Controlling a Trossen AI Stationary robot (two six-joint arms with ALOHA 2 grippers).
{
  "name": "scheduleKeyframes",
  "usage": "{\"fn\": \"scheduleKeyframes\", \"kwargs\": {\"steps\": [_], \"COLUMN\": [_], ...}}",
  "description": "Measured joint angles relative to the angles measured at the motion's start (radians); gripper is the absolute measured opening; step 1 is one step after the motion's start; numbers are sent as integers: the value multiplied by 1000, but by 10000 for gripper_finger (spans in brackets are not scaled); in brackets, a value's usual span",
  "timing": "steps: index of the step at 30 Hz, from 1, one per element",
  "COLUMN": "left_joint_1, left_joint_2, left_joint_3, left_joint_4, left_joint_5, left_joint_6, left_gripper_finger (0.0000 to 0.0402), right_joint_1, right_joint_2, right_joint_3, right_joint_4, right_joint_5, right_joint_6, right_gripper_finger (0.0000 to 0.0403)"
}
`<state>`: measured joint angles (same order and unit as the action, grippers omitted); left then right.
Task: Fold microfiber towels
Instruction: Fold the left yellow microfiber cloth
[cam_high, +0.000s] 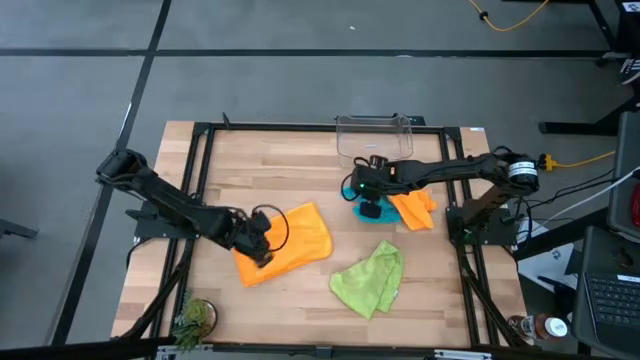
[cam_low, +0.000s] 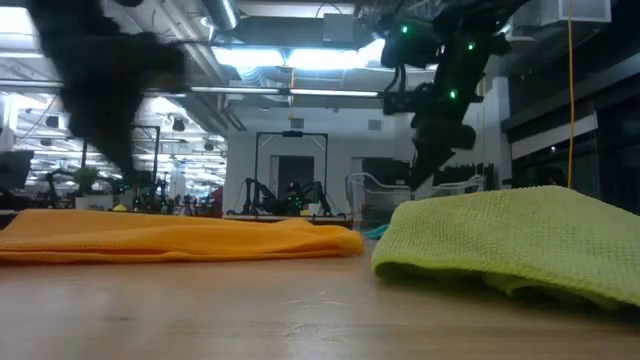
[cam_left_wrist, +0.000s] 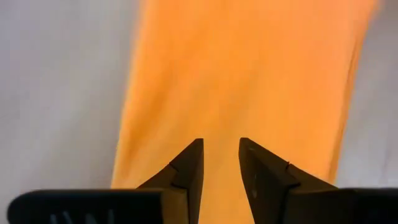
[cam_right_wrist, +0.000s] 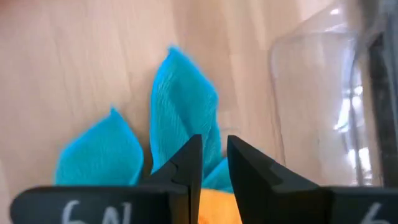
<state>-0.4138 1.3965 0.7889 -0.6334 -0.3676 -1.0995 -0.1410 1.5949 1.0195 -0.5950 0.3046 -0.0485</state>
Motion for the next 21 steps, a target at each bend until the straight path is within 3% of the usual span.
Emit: {"fn": "scheduleKeyframes", "kwargs": {"steps": [5, 9, 16, 21], "left_joint_1": [20, 11, -5, -6], "left_joint_2": [98, 237, 403, 418], "left_joint_3": [-31, 1, 137, 276], "left_joint_4": [318, 460, 400, 152], "left_joint_5": [-229, -211, -238, -269], "left_joint_6": [-167, -182, -182, -202], "left_gripper_finger": [96, 96, 96, 90], "right_joint_1": [2, 1, 2, 2], "right_joint_2": [-39, -53, -58, -57], "right_joint_3": [-5, -12, -12, -12], "right_joint_4": [11, 15, 97, 123], "right_joint_5": [1, 17, 16, 16], "right_joint_6": [144, 171, 168, 148], "right_gripper_finger": [78, 78, 78, 78]}}
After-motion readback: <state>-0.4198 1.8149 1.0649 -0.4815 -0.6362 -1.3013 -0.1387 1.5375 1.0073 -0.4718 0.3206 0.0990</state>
